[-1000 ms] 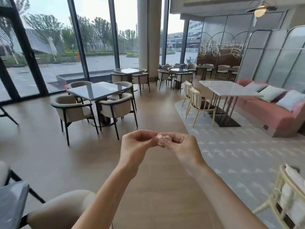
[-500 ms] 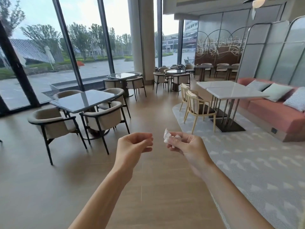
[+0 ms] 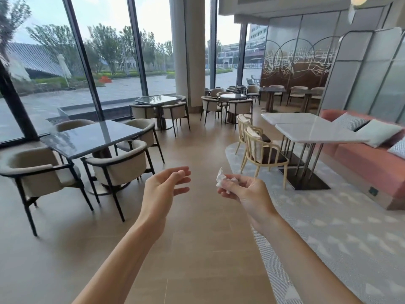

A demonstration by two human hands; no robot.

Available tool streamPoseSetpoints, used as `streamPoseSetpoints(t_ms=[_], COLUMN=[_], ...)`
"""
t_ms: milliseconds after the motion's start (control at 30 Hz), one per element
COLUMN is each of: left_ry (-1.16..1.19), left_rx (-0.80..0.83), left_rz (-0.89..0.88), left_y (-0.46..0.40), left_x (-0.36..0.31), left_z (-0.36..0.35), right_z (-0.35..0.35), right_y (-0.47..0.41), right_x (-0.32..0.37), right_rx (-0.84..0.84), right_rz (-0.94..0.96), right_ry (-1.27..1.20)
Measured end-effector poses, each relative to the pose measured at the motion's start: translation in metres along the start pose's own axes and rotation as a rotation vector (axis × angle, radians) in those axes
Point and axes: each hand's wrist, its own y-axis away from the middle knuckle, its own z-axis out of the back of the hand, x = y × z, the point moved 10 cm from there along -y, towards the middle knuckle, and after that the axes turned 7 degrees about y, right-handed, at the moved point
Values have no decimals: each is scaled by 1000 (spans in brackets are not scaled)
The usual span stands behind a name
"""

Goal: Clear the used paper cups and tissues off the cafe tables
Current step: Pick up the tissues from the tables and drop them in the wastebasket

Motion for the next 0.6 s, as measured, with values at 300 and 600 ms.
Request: streamPoseSetpoints(t_ms=[300,600], left_ry=[76,55], left_rx=[27,64], left_rz=[26,47], left_y=[-229,-422], left_x=[57,88], left_z=[-33,-77], right_z=[2,27], right_y=[-227,-412], right_x=[-17,-24], right_rx=[-86,-192], right_rz=[35,37], right_ry=[92,86])
